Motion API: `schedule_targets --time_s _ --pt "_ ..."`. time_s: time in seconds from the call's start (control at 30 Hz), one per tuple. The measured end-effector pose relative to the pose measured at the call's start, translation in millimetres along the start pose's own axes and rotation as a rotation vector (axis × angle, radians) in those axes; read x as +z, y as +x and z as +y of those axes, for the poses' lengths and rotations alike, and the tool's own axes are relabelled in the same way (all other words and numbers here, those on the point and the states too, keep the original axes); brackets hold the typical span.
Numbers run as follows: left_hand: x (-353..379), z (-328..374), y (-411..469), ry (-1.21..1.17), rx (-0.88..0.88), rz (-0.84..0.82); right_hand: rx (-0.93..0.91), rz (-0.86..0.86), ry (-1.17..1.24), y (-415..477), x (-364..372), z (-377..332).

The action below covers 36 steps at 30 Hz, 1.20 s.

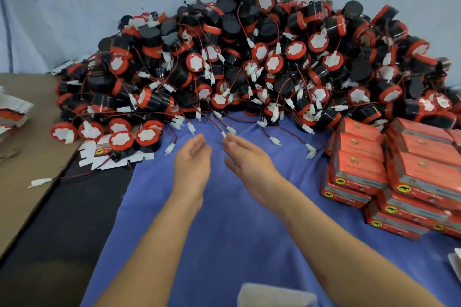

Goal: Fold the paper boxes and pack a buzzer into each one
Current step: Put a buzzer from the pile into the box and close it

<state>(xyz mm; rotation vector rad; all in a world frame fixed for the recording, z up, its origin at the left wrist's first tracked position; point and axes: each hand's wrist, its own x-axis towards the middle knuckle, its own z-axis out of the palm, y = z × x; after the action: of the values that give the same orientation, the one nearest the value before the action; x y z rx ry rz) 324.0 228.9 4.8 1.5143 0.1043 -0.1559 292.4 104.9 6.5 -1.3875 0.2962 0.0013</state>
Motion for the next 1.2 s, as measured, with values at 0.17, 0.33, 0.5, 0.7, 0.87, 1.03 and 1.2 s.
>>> schedule_targets --time_s 0.17,0.33,0.5,0.7,0.87,1.03,1.2 --pt "12.5 31.5 96.2 0.048 0.107 0.112 -0.239 0.006 -0.397 111.2 42.2 -29.6" --pt "14.6 47.8 171.0 0.089 -0.008 0.157 -0.21 -0.003 -0.653 196.2 69.8 -43.5" --pt "8.3 42.8 190.8 0.152 0.009 0.146 -0.257 -0.01 -0.733 215.2 67.5 -26.4" --pt "1.5 54.8 155.4 -0.011 -0.024 0.038 -0.507 0.021 -0.68 172.1 45.2 -17.6" --pt "-8.9 80.8 91.0 -0.082 -0.081 -0.072 -0.724 -0.027 -0.673 88.1 19.3 -30.5" --pt "-23.7 87.6 14.7 -0.03 -0.063 -0.205 -0.729 0.004 -0.655 -0.4 -8.5 -50.7" --pt "-41.1 86.5 -60.4 -0.192 0.061 -0.446 -0.616 0.361 -0.843 -87.5 -37.2 -61.5"
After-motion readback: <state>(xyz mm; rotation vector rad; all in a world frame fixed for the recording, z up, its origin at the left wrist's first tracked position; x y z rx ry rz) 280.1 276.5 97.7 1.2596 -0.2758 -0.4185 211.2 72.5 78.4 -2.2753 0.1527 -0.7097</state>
